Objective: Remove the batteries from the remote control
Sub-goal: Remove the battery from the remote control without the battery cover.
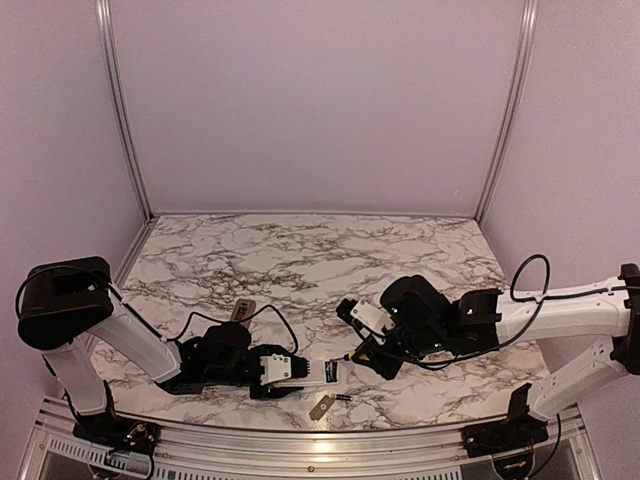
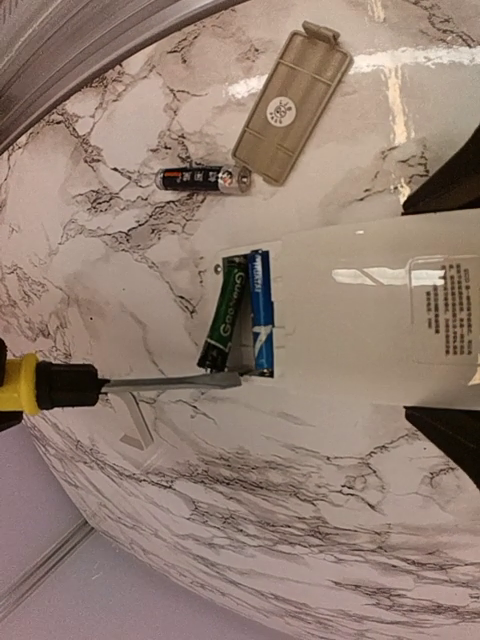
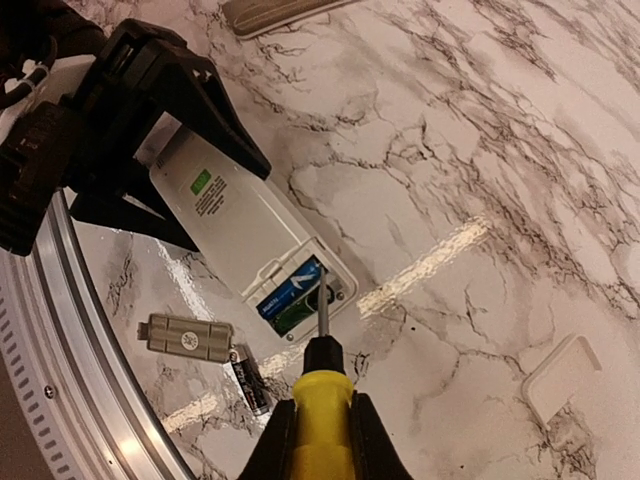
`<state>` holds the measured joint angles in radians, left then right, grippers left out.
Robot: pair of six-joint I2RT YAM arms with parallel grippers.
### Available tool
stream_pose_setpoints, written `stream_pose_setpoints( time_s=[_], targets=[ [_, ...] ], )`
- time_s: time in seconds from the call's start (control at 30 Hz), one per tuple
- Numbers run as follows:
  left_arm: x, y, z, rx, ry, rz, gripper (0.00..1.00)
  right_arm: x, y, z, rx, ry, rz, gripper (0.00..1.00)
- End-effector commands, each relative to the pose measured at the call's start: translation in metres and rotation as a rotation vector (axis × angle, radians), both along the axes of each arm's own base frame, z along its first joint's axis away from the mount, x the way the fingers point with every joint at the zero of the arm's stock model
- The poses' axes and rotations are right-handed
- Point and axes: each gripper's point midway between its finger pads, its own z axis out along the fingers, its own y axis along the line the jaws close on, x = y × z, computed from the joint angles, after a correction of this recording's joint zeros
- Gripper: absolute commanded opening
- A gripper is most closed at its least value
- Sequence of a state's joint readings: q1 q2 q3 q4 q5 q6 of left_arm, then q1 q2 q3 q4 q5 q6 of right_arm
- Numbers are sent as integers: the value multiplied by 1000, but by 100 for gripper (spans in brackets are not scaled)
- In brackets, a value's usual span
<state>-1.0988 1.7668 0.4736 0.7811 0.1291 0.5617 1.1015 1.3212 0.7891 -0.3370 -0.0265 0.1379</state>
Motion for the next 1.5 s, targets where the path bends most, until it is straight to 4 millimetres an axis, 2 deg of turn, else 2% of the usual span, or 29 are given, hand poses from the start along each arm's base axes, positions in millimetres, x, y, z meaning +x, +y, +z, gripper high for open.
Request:
stream_pose_setpoints(
  time_s=[0.0,0.73,1.2,1.47],
  targets=[
    [15,-3,18,-65,-49,62,0,-7,-6,0,-15,27,-6,0],
    [21,0,23,-86,-58,101,0,-6,-12,8,13,27,-58,0],
    [21,-1,26,-99,-57,107,0,11,-24,26,39,-54,-171,0],
    [23,0,27,-107,-57,118,0,18,-32,43,80,-98,-223,0]
  ],
)
